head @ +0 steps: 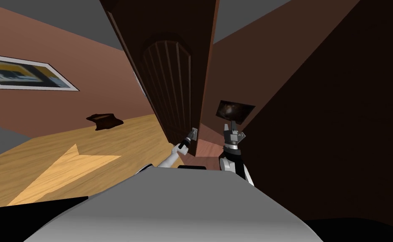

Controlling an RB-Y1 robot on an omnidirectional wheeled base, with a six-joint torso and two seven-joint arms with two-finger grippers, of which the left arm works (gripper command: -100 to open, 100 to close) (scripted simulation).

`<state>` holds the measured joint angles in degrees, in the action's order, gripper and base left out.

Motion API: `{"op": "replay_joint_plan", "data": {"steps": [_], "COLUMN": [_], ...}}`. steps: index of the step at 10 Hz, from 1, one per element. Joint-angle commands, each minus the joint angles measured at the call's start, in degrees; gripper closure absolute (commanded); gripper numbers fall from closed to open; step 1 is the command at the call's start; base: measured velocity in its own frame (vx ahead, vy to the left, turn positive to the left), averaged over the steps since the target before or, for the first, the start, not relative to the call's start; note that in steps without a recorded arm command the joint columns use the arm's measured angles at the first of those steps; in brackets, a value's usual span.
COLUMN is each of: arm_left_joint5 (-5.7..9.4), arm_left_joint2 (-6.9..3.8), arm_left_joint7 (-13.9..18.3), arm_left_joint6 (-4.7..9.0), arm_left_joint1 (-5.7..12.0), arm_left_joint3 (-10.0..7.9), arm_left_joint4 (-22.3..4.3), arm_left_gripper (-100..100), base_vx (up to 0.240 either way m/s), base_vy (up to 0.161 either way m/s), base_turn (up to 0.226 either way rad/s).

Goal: Push the door open

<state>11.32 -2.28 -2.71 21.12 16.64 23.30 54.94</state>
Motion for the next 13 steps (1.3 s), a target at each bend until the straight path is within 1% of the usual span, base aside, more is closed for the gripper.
{"op": "replay_joint_plan", "data": {"steps": [1, 3, 6, 7, 10, 13], "arm_left_joint5": [-0.08, -0.25, -0.59, -0.40, -0.22, 0.04], "arm_left_joint2": [-0.52, -0.93, -1.55, -1.58, -1.51, -0.80], "arm_left_joint7": [0.16, 0.37, 0.80, 0.77, 0.84, 0.93], "arm_left_joint6": [0.12, 0.03, -0.15, -0.25, -0.51, -0.90], "arm_left_joint1": [0.20, 0.07, -0.17, -0.31, -0.47, -0.72], "arm_left_joint3": [0.35, 1.24, 3.00, 2.94, 3.21, 3.60], "arm_left_joint4": [0.11, 0.38, 0.91, 1.12, 1.61, 2.33], "arm_left_gripper": [100, 100, 100, -100, -100, -100], "base_vx": [0.142, 0.176, 0.199, -0.024, -0.220, -0.231], "base_vy": [-0.052, -0.053, -0.041, 0.002, 0.013, -0.009], "base_turn": [0.192, 0.209, 0.299, 0.106, 0.002, 0.036]}}
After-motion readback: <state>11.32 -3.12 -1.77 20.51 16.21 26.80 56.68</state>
